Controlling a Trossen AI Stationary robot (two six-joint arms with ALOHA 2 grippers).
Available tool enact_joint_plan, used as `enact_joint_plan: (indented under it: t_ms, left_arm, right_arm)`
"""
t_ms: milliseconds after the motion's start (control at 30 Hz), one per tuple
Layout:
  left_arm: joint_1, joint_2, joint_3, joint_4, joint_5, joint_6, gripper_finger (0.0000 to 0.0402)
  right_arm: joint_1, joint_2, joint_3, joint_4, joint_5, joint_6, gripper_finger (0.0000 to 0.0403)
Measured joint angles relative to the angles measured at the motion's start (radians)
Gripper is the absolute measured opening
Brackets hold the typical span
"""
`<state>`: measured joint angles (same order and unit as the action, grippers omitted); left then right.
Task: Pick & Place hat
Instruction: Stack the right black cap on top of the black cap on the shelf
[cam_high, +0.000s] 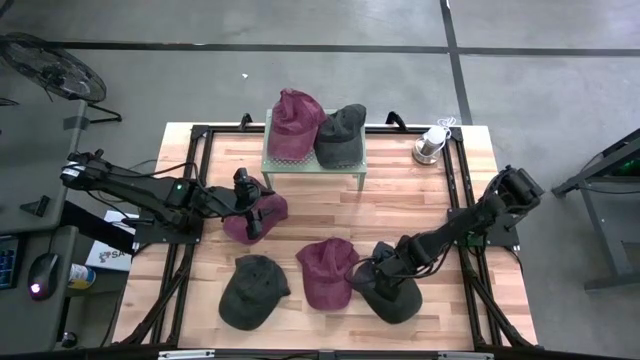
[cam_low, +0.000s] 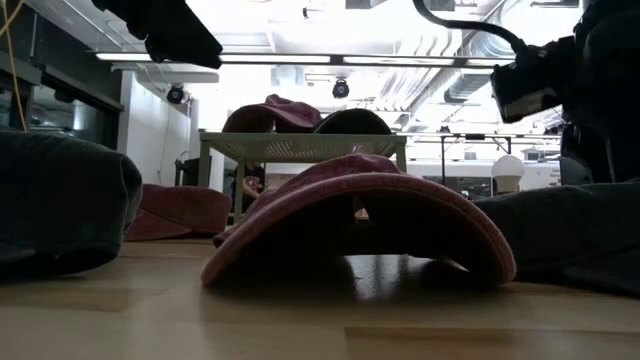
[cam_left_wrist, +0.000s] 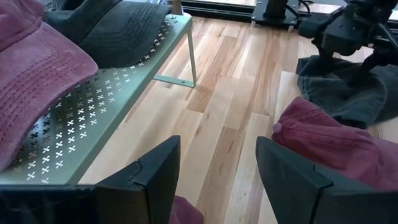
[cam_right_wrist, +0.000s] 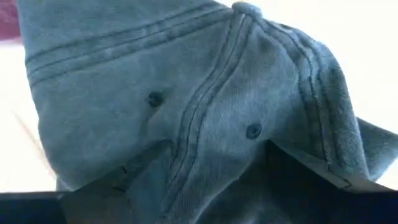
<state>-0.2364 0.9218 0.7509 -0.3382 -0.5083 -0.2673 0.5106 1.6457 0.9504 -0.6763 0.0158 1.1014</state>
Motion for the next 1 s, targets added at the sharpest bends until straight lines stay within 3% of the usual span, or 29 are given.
enact_joint_plan:
  t_ms: [133, 267, 667, 1000]
  left_arm:
    - [0.000, 0.000, 0.000, 0.000, 0.000, 0.000, 0.0204]
    - [0.000, 0.000, 0.000, 0.000, 0.000, 0.000, 0.0204]
    - [0.000, 0.000, 0.000, 0.000, 0.000, 0.000, 0.0204]
    - [0.000, 0.000, 0.000, -0.001, 0.000, -0.008, 0.0204]
  right_arm:
    - [0.000, 0.006, 0.000, -0.001, 0.029, 0.023, 0.0254]
    - [0.000, 0.006, 0.000, -0.003, 0.057, 0.025, 0.0219]
    - [0.000, 0.006, 0.000, 0.001, 0.091, -0.025, 0.0018]
    - [0.003, -0.061, 0.044, -0.090, 0.142, -0.012, 0.0004]
